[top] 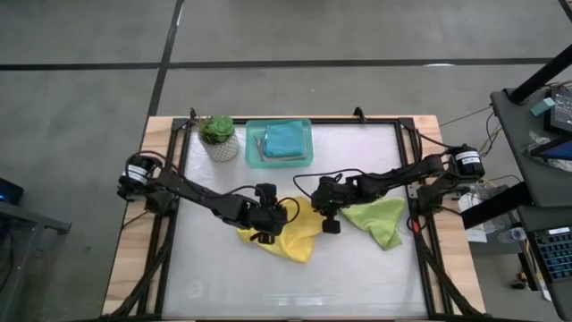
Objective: Fold microfiber towels
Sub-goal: Fold the yellow microfiber cloth
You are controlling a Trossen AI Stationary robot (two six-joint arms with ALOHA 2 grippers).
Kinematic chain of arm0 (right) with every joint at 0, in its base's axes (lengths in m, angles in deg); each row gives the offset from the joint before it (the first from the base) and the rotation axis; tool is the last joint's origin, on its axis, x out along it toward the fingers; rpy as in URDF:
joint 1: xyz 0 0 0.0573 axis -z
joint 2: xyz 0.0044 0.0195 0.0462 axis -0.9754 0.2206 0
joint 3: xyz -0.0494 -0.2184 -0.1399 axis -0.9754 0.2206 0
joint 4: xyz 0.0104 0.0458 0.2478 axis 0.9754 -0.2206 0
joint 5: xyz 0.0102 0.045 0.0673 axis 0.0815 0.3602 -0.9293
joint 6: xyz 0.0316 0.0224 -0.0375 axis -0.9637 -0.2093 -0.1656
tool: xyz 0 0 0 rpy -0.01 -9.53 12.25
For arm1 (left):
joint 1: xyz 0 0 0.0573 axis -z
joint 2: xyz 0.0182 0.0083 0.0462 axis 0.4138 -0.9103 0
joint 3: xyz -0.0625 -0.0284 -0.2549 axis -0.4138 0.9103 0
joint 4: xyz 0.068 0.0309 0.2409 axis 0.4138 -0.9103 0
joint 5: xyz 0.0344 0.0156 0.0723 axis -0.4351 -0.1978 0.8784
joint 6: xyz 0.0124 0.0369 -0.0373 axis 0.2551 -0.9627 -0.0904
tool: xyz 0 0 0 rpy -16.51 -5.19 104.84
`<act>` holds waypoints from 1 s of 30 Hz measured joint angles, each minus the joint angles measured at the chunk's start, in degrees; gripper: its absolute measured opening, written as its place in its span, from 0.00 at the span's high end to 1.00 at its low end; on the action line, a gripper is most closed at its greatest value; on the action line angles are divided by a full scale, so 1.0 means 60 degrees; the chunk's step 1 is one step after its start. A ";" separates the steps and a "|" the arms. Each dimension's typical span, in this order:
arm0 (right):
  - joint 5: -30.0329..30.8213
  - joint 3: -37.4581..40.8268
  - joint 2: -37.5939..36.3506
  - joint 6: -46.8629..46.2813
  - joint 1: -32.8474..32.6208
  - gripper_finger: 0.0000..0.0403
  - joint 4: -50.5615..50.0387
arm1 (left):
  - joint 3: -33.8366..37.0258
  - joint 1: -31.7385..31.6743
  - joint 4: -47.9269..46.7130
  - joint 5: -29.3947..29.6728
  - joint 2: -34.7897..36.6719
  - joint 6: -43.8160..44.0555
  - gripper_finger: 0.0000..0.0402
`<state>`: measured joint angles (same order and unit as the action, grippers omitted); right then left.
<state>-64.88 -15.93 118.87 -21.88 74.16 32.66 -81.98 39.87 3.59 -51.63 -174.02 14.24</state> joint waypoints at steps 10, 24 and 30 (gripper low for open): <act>0.0001 0.0011 0.0000 -0.0015 0.0000 0.98 0.0039 | 0.0008 0.0369 -0.0044 -0.1527 -0.0004 0.1319 0.45; 0.0001 0.0011 0.0000 -0.0001 -0.0004 0.98 0.0184 | -0.0002 0.0692 0.1228 0.0789 -0.1299 0.2263 0.45; 0.0001 0.0011 0.0000 0.0000 -0.0004 0.98 0.0211 | -0.0006 0.0679 0.1385 0.1533 -0.1473 0.2721 0.45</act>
<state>-64.88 -15.86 118.87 -21.88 74.14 33.92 -82.02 43.94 11.90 -42.43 -182.86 30.56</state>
